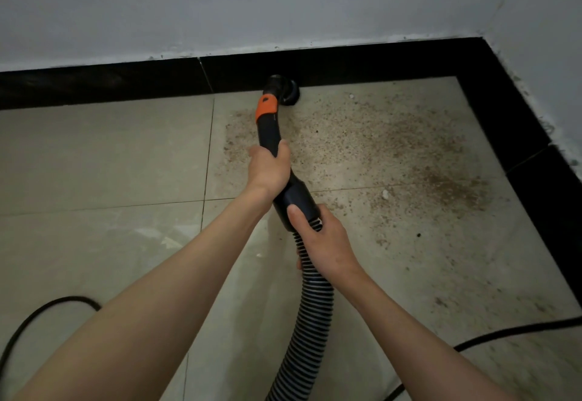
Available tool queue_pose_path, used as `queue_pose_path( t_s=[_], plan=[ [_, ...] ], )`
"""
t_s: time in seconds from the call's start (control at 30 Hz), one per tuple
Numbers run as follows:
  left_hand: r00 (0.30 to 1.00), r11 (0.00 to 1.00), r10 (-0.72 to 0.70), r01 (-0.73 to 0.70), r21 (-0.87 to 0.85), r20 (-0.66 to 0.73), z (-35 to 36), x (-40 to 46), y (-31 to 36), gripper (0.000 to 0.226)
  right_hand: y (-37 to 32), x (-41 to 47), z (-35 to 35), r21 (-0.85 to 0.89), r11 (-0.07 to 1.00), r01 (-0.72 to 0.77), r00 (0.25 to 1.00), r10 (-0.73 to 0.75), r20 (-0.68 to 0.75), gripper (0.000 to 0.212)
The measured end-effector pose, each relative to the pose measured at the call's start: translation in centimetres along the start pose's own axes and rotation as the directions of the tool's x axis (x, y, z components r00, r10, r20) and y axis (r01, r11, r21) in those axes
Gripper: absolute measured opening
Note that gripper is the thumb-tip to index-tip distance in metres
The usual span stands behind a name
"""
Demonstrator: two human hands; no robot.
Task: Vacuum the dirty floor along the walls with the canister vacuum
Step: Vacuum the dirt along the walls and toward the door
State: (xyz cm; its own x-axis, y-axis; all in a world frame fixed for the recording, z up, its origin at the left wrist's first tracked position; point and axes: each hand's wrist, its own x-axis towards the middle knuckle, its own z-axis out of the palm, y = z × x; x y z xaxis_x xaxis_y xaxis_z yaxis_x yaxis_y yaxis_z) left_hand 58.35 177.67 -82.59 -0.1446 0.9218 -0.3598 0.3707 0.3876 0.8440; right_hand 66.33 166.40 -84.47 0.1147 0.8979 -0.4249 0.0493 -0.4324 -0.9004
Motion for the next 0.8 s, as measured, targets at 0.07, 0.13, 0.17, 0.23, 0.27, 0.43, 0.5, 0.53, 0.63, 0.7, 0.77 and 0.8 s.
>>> queue_pose_path(
  t_s=[0.07, 0.13, 0.17, 0.23, 0.27, 0.43, 0.5, 0.53, 0.63, 0.7, 0.77, 0.8],
  plan=[
    [1.000, 1.000, 0.008, -0.009, 0.027, 0.027, 1.1, -0.1, 0.4, 0.043, 0.2, 0.0, -0.9, 0.011, 1.000, -0.004, 0.999, 0.005, -0.032, 0.022],
    [0.999, 0.999, 0.012, -0.013, 0.029, 0.038, 2.0, -0.3, 0.6, 0.043, 0.4, 0.0, -1.6, 0.008, 1.000, 0.004, 0.999, -0.003, -0.054, 0.020],
    [0.999, 0.999, 0.015, -0.016, 0.029, 0.042, 2.3, -0.3, 0.7, 0.043, 0.5, 0.0, -1.8, 0.004, 1.000, 0.008, 0.998, -0.008, -0.061, 0.019],
    [0.998, 0.999, 0.020, -0.023, 0.042, 0.059, 2.6, -0.4, 0.8, 0.042, 0.6, -0.1, -2.0, 0.007, 1.000, 0.013, 0.997, -0.012, -0.070, 0.019],
    [0.997, 0.998, 0.020, -0.023, 0.052, 0.069, 2.7, -0.4, 1.0, 0.042, 0.6, -0.1, -2.0, 0.013, 1.000, 0.010, 0.997, -0.009, -0.074, 0.019],
    [0.995, 0.997, 0.019, -0.026, 0.071, 0.097, 2.2, -0.2, 1.5, 0.044, 0.3, 0.1, -1.6, 0.031, 1.000, 0.003, 0.997, 0.000, -0.080, 0.023],
    [0.994, 0.996, 0.019, -0.028, 0.083, 0.105, 1.5, 0.0, 1.4, 0.047, 0.0, 0.1, -1.0, 0.025, 1.000, 0.008, 0.998, -0.006, -0.068, 0.023],
    [0.995, 0.996, 0.021, -0.030, 0.086, 0.102, 1.0, 0.1, 1.3, 0.048, -0.1, 0.2, -0.6, 0.020, 1.000, 0.011, 0.998, -0.010, -0.055, 0.024],
    [0.997, 0.997, 0.018, -0.024, 0.075, 0.076, -0.6, 0.5, 0.8, 0.048, -0.6, 0.3, 0.8, 0.010, 1.000, 0.012, 1.000, -0.011, -0.007, 0.026],
    [0.999, 0.998, 0.003, -0.006, 0.060, 0.047, -1.8, 0.7, 0.3, 0.046, -0.9, 0.2, 1.7, -0.001, 1.000, 0.014, 1.000, -0.014, 0.024, 0.028],
    [1.000, 0.999, -0.014, 0.013, 0.042, 0.011, -3.1, 0.9, -0.3, 0.046, -1.2, 0.2, 2.7, -0.009, 1.000, 0.020, 0.998, -0.019, 0.054, 0.029],
    [1.000, 0.999, -0.020, 0.021, 0.034, -0.007, -3.8, 1.0, -0.5, 0.046, -1.4, 0.2, 3.2, -0.012, 1.000, 0.022, 0.997, -0.022, 0.068, 0.029]
  ],
)
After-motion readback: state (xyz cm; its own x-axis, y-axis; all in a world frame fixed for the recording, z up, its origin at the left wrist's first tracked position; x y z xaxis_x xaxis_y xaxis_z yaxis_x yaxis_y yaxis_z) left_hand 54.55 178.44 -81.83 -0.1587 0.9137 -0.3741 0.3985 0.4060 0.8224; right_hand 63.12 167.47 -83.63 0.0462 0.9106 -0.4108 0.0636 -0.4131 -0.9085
